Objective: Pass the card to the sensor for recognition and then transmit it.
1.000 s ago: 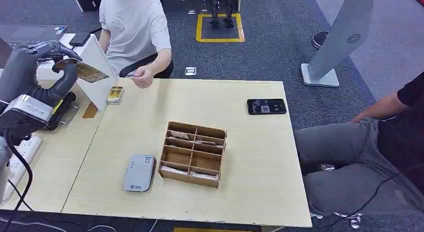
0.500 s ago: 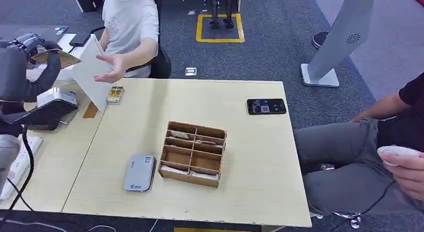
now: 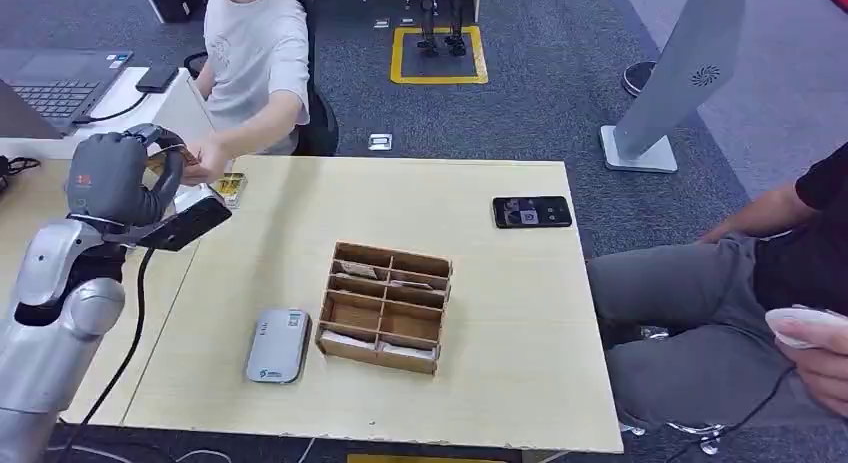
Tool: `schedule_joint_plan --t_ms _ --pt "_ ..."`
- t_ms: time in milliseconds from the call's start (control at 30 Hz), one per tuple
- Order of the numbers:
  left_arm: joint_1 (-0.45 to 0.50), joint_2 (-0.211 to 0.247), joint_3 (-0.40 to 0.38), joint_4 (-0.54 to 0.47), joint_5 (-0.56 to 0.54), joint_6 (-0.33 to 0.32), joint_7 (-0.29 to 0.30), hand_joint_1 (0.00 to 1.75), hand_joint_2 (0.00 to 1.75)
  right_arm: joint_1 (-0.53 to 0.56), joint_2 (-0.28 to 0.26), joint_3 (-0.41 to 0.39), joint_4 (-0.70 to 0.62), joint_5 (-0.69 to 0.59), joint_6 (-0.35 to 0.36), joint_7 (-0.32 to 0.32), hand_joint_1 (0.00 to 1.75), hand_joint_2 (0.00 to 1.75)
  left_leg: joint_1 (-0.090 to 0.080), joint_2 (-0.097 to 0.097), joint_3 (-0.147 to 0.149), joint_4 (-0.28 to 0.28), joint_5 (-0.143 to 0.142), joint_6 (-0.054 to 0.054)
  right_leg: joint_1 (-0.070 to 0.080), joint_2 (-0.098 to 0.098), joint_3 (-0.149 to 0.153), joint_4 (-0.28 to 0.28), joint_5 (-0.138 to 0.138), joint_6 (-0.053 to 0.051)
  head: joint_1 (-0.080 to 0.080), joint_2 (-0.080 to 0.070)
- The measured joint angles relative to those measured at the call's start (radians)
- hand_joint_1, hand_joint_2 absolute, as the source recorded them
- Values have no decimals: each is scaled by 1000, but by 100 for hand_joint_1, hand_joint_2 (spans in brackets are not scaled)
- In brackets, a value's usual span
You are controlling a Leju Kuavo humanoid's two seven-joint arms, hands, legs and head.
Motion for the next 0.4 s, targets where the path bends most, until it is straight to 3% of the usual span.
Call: schedule_joint_plan --t_ms 33,67,400 --pt "7 -3 0 1 0 2 0 58 175 0 0 4 0 4 -3 0 0 175 0 0 0 0 0 0 0 0 0 0 0 0 0 0" --pt "14 -4 0 3 2 3 0 0 175 0 0 6 0 5 -3 0 0 175 0 0 0 0 0 0 0 0 0 0 0 0 0 0" --pt "76 -8 18 3 13 46 -24 0 175 0 0 32 1 16 -15 -6 0 175 0 0 0 0 0 0 0 0 0 0 0 0 0 0"
